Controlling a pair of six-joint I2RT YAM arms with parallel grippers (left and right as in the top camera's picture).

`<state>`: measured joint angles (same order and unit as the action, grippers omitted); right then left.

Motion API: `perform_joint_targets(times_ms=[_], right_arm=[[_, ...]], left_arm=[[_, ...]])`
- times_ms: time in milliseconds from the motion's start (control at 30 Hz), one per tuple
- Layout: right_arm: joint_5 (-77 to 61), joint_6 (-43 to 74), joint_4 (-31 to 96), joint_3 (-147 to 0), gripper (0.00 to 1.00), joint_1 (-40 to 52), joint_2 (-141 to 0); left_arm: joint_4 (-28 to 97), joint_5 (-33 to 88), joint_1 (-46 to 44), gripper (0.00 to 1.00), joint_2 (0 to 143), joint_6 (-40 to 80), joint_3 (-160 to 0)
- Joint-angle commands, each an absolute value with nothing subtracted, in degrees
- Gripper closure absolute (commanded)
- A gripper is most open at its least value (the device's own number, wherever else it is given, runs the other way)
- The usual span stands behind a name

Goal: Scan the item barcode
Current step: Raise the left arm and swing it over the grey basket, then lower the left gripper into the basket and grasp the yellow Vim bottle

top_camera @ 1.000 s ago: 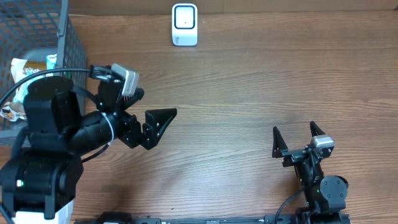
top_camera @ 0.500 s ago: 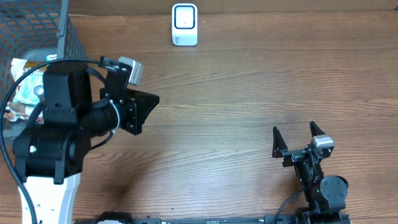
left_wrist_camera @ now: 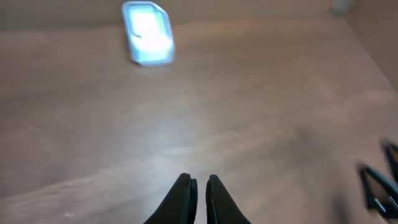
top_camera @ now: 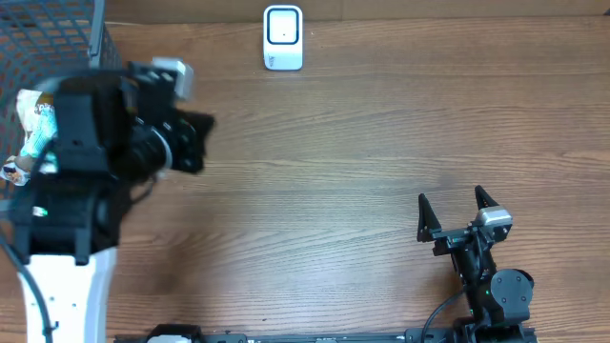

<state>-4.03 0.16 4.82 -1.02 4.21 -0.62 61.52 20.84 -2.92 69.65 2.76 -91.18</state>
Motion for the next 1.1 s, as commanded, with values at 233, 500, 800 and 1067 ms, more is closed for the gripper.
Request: perform_joint_targets(times_ms=[233,500,800,1067], right_arm=[[-3.49,-0.08,4.67,-0.47,0.0,4.43,-0.16],[-3.49,-0.08,4.67,-0.47,0.0,4.43,-0.16],[-3.51,-0.08,4.67,-0.47,0.0,4.43,-0.16],[-3.49,-0.08,4.67,-0.47,0.0,4.4,-0.16]], left_arm=[[62.54,3.73,15.16,0.73,84.51,6.24,-115.24],[66.89,0.86,26.09,0.47,94.74,6.31,-115.22],[71.96,1.08,33.93,0.33,107.5,3.68,-115.22],[72.14,3.14,34.83,0.22,113.45,0.71,-115.18]])
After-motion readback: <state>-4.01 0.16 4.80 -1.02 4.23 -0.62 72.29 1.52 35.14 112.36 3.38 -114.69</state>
